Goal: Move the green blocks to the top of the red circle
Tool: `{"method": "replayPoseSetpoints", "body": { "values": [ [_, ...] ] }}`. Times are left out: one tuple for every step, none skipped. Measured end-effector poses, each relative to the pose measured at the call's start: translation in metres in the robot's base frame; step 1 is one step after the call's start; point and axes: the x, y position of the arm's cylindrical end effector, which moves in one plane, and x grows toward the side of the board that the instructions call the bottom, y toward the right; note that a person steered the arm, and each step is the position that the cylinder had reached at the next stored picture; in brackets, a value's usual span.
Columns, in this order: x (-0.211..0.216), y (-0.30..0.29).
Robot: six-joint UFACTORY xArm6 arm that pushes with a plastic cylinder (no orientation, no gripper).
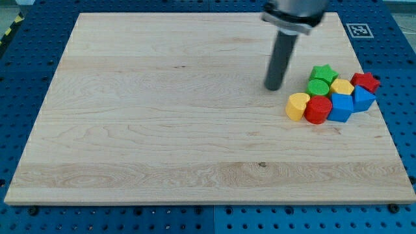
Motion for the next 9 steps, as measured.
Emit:
{"method": "replayPoseSetpoints", "body": {
  "values": [
    [0.005, -0.048],
    [0.025, -0.065],
    [0.035, -0.061],
    [0.008, -0.083],
    [-0.058, -0.096],
    [-0.093, -0.028],
    [-0.094, 0.083],
    [-0.087, 0.182],
    [-0.067, 0.251]
  ]
}}
